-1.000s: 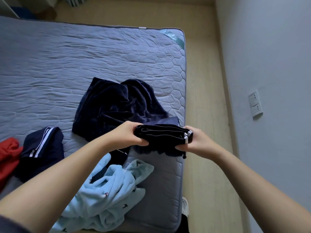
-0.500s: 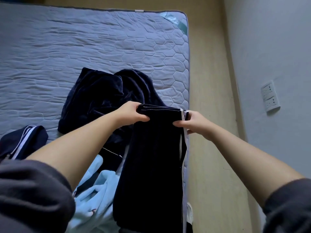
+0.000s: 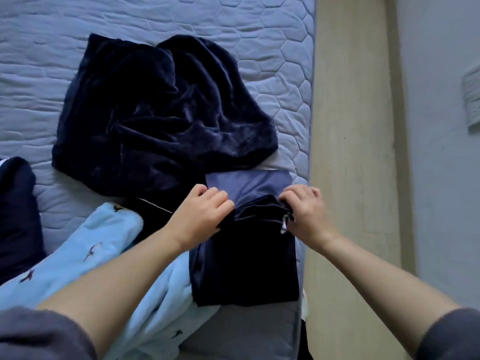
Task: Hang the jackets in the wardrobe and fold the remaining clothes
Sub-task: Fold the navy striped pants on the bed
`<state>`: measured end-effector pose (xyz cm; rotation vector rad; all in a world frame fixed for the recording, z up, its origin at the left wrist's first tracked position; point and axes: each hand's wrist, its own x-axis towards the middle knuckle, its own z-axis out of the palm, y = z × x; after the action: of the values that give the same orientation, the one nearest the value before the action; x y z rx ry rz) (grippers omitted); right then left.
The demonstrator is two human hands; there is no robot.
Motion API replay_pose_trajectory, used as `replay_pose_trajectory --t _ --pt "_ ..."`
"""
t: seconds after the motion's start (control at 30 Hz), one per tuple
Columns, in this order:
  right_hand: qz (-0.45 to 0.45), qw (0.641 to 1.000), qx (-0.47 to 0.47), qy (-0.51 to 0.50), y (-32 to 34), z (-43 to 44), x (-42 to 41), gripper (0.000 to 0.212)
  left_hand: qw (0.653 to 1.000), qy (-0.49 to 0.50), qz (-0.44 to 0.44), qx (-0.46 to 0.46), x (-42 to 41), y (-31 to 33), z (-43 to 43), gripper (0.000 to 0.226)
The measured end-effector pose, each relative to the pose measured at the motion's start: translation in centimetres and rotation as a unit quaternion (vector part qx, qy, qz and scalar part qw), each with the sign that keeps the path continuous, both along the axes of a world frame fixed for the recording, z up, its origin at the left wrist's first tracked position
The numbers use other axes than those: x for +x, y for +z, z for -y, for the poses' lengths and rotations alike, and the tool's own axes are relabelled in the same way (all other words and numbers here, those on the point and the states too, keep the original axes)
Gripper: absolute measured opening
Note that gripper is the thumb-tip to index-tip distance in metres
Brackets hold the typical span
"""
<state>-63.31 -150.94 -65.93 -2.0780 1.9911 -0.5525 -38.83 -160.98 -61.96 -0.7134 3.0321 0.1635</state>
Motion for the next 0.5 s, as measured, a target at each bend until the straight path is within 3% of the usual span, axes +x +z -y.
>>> replay_pose_trajectory --t 0.07,0.13,0.3,0.43,0.5 --pt "-0.071 0.995 -0.006 0.077 -1.0 -3.2 1.0 0.03 0.998 -0.066 -0.013 -0.009 1.4 -1.1 -3.2 0.011" --pt "-0.115 0.986 0.0 0.12 -2.2 -6.2 1.9 0.025 0.993 -0.113 -0.022 -0.01 2.2 -2.4 -5.9 0.018" --pt "-0.152 0.973 0.023 0.17 -3.9 -10.2 4.1 0.012 0.978 -0.208 -0.006 0.007 3.0 -5.0 -9.7 0.021" --pt "-0.177 0.949 0.165 0.202 -3.2 -11.5 4.8 0.029 0.953 -0.202 0.181 0.134 3.4 -4.7 -10.5 0.018" --pt "-0.11 0.948 0.233 0.186 -2.6 -12.0 4.6 0.036 0.932 -0.109 0.265 0.222 3.6 -4.4 -10.7 0.036"
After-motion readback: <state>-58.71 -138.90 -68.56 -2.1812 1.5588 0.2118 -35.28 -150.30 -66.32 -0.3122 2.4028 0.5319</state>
